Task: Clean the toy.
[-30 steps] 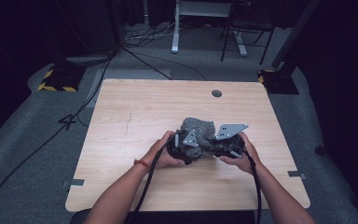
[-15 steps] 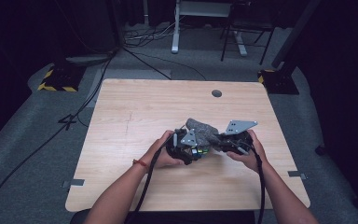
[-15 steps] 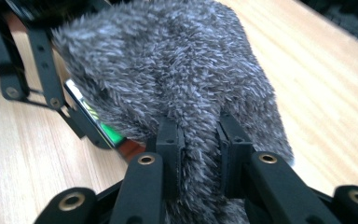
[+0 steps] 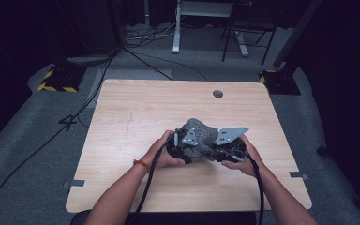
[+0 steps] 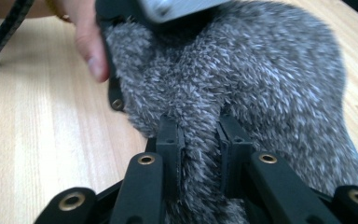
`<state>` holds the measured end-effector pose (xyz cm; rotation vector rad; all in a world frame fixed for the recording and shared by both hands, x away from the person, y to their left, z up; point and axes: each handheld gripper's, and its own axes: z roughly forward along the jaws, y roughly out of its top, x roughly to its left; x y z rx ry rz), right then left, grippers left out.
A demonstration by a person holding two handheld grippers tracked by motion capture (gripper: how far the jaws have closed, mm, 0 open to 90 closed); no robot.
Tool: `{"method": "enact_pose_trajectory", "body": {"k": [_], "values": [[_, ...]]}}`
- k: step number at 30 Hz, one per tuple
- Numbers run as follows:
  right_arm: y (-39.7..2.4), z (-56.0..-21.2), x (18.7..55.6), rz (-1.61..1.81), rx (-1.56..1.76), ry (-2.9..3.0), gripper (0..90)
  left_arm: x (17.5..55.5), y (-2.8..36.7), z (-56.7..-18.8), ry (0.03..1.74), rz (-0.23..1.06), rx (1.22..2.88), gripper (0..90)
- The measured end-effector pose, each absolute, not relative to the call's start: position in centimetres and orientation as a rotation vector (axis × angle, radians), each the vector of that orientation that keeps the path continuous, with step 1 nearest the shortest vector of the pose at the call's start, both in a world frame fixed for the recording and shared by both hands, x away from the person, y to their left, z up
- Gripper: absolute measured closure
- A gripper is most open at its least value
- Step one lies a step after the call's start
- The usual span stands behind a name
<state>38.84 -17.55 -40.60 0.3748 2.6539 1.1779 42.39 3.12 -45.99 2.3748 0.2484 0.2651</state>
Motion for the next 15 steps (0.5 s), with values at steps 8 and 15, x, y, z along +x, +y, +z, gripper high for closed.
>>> {"method": "enact_pose_trajectory", "body": {"k": [8,15], "values": [[-17.6,-40.6,39.1,1.132,0.423,2.605,73.9,42.0,2.5,-46.1,0.21,0.248,2.384,33.9],[-18.6,-40.7,40.1,1.098,0.521,2.553,74.0,41.3,1.8,-46.2,0.146,0.238,2.409,33.9]]}}
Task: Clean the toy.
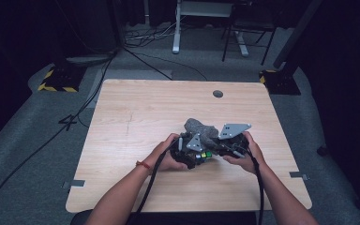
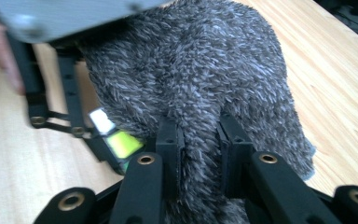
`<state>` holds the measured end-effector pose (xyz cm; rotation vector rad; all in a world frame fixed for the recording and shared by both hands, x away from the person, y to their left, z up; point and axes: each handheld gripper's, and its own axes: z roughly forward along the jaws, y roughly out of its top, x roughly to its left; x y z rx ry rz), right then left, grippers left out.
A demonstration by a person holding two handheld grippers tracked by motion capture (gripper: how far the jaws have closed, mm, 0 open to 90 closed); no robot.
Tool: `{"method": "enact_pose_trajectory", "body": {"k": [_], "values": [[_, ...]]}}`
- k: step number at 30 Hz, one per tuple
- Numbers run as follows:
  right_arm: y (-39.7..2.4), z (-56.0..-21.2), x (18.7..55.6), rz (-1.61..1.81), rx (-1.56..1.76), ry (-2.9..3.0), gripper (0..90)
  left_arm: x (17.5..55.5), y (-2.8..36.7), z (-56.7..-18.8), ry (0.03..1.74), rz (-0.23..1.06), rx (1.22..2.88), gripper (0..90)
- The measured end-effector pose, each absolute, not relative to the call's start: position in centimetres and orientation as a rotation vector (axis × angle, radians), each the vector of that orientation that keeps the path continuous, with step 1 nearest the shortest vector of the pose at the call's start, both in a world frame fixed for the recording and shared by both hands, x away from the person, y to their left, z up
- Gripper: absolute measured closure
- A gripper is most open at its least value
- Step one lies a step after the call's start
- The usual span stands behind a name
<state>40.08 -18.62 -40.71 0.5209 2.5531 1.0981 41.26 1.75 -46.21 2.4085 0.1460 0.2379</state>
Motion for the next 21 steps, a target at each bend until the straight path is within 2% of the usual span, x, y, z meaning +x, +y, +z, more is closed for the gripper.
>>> {"method": "enact_pose_trajectory", "body": {"k": [7,21], "values": [[-19.6,-40.6,40.5,1.12,0.557,2.541,74.1,41.5,2.3,-45.9,0.169,0.24,2.381,33.8],[-17.8,-40.4,38.6,1.172,0.391,2.647,74.1,42.6,3.6,-45.8,0.262,0.27,2.363,33.8]]}}
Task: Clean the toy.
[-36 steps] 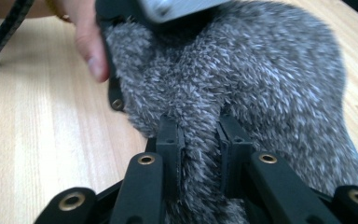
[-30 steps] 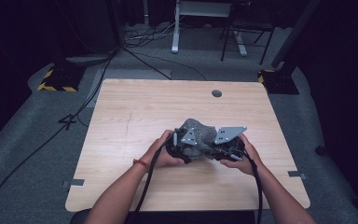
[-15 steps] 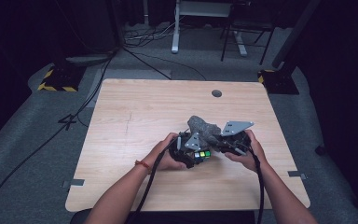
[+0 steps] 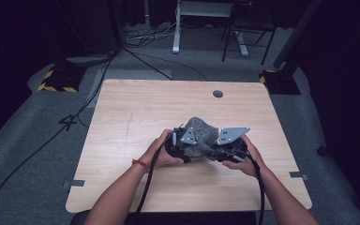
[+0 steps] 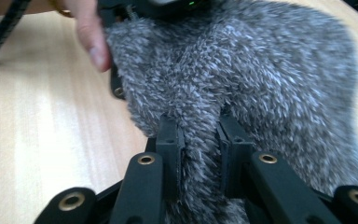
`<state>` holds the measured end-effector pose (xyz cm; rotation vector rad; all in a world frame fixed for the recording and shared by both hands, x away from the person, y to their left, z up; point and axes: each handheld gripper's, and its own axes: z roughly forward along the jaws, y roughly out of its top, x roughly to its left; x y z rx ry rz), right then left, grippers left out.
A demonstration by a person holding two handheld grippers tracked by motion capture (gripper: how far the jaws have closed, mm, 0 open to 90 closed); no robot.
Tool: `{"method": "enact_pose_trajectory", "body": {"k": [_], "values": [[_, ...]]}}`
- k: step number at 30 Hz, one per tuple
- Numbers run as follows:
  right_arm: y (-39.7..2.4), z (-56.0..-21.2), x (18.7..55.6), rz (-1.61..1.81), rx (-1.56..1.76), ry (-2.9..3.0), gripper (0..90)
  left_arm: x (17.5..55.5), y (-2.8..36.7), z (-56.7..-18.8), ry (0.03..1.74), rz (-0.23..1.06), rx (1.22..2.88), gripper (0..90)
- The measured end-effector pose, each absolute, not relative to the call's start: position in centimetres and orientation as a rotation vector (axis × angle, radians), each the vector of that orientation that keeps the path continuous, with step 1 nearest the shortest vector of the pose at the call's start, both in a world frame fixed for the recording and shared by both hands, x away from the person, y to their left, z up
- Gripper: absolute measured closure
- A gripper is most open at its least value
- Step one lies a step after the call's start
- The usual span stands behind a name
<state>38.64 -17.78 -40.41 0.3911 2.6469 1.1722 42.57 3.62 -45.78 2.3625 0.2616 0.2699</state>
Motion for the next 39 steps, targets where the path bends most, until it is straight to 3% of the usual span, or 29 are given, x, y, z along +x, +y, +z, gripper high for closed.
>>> {"method": "enact_pose_trajectory", "body": {"k": [13,39], "values": [[-19.4,-40.5,39.9,1.168,0.527,2.522,74.1,41.7,2.7,-45.5,0.192,0.24,2.369,33.9],[-21.0,-42.3,40.4,1.175,0.587,2.59,74.2,41.3,4.9,-43.6,0.19,0.225,2.247,33.9]]}}
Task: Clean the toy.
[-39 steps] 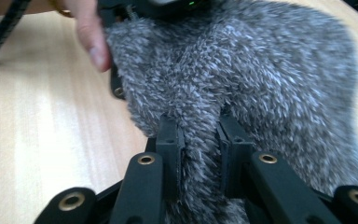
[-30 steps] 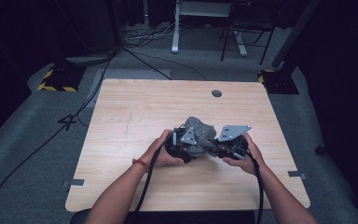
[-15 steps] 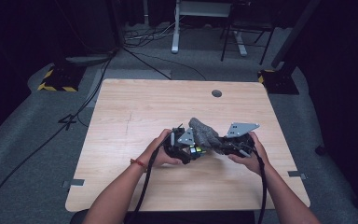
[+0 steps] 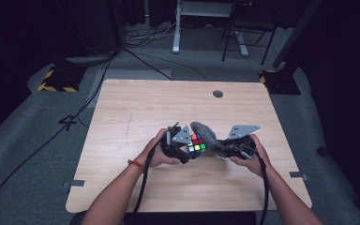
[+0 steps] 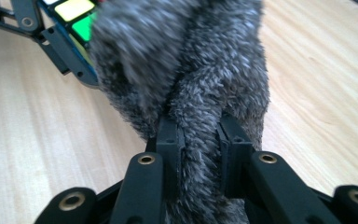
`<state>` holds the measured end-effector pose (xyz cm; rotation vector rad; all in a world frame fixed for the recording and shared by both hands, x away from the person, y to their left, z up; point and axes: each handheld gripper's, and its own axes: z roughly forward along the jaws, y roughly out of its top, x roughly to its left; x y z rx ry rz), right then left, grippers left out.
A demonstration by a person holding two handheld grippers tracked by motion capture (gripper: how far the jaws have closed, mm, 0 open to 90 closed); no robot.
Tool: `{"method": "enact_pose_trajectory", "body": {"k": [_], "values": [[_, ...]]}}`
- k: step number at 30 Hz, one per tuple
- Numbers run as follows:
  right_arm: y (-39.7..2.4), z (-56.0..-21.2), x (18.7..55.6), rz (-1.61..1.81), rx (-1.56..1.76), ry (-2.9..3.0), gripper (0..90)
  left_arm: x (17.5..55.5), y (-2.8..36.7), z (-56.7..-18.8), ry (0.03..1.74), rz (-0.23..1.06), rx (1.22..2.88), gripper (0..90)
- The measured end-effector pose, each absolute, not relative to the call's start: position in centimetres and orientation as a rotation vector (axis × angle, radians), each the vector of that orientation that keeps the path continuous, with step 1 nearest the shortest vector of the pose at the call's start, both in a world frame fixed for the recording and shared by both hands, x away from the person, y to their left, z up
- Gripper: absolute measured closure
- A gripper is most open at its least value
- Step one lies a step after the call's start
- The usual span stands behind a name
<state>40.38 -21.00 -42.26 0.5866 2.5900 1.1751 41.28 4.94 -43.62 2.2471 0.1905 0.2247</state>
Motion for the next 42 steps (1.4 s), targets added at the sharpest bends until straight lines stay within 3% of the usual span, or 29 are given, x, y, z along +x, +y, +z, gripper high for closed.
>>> {"method": "enact_pose_trajectory", "body": {"k": [9,24,35,42], "values": [[-19.8,-43.7,40.2,1.027,0.511,2.666,74.2,41.2,5.2,-43.2,0.191,0.226,2.213,33.9],[-20.9,-41.4,39.4,1.335,0.476,2.547,74.7,41.3,5.1,-43.3,0.188,0.211,2.199,33.8],[-19.9,-43.5,40.1,1.132,0.497,2.682,74.7,41.3,5.5,-42.8,0.189,0.216,2.173,33.9],[-20.4,-42.6,39.9,1.202,0.508,2.621,74.7,41.6,5.2,-43.7,0.193,0.228,2.253,33.8]]}}
